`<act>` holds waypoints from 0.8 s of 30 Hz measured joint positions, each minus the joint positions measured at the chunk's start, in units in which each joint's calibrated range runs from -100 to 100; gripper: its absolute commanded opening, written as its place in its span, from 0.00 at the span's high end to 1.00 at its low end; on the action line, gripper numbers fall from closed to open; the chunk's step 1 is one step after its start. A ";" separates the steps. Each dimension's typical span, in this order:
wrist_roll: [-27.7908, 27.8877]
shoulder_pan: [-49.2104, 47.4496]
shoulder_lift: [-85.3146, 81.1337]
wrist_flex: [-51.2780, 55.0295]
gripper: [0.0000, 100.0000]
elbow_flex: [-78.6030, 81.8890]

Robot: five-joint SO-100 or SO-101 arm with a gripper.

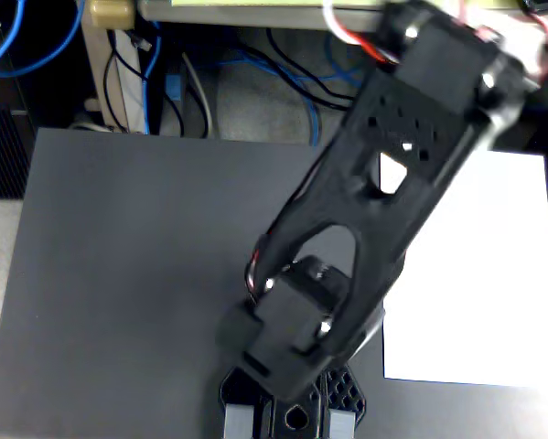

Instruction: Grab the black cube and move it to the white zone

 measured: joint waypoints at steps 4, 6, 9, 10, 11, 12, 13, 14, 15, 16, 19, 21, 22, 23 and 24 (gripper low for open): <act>4.09 16.25 -0.17 0.00 0.99 -4.84; 6.03 22.82 -0.08 0.00 0.99 -4.84; 7.61 28.43 0.00 0.00 0.99 -4.84; 7.66 28.58 0.00 -0.09 0.99 -4.57; 7.71 28.80 -0.58 -1.45 0.98 -1.65; 7.87 28.80 -0.67 -5.39 0.98 3.75; 7.97 28.80 0.00 -10.78 0.98 10.69; 8.03 28.88 0.08 -16.52 0.98 18.56; 7.97 28.06 0.17 -19.85 0.98 23.95; 8.03 25.92 0.17 -21.31 0.98 26.60; 8.03 21.94 0.08 -22.42 0.98 29.62; 8.03 17.87 0.08 -22.42 0.98 35.92; 8.03 16.32 0.08 -22.68 0.98 38.67; 8.03 15.29 0.08 -23.88 0.98 40.68; 8.03 15.07 0.08 -25.50 0.98 42.50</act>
